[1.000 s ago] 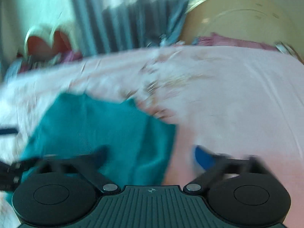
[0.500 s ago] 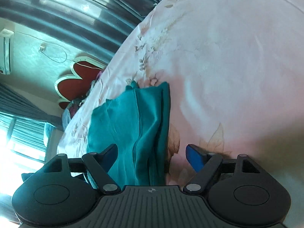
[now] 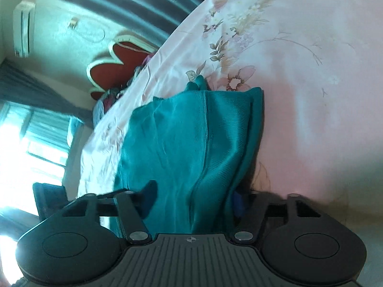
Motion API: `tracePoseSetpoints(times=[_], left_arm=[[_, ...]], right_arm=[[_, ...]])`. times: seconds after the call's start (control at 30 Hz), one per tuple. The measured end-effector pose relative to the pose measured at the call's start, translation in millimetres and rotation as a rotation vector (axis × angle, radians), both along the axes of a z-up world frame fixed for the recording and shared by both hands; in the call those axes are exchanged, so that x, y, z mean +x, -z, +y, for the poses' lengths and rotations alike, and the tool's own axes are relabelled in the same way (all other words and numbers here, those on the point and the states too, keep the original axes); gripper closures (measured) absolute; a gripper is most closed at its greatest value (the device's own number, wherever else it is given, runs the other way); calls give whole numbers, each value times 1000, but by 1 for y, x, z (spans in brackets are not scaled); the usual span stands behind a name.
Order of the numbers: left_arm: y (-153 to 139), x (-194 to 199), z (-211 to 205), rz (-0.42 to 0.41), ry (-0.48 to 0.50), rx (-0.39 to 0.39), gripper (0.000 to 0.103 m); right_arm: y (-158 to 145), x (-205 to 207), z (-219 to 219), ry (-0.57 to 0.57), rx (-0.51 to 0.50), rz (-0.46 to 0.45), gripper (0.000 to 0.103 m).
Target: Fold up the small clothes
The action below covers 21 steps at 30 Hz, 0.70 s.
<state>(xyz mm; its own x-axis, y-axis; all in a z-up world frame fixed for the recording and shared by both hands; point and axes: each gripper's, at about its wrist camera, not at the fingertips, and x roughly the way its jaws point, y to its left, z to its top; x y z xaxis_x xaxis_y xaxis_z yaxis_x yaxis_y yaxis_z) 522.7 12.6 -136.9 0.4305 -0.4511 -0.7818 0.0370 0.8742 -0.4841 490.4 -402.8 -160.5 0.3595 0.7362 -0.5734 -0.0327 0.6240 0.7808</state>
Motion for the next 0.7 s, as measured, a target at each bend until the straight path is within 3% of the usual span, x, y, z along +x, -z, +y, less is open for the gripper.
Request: tracePoseSetpoints(times=[0.03, 0.13, 0.2, 0.27, 0.3, 0.4, 0.7], left_arm=[[-1, 0, -2, -4, 9, 13, 49], [0, 1, -7, -15, 12, 37, 48], [0, 3, -11, -25, 10, 51, 51], [-3, 4, -17, -41, 28, 86, 61], [-5, 4, -20, -52, 41, 105, 69], [-17, 1, -24, -90, 64, 146, 79], [-62, -16, -4, -228, 129, 153, 80]], right_arm=[[2, -1, -5, 8, -2, 14, 66], [10, 1, -5, 30, 25, 19, 66], [5, 3, 8, 19, -15, -16, 67], [2, 6, 22, -5, -75, -33, 85], [0, 6, 28, -11, -97, -48, 85], [-13, 2, 37, -30, -159, -98, 87], [-77, -11, 80, -52, -247, -246, 87]])
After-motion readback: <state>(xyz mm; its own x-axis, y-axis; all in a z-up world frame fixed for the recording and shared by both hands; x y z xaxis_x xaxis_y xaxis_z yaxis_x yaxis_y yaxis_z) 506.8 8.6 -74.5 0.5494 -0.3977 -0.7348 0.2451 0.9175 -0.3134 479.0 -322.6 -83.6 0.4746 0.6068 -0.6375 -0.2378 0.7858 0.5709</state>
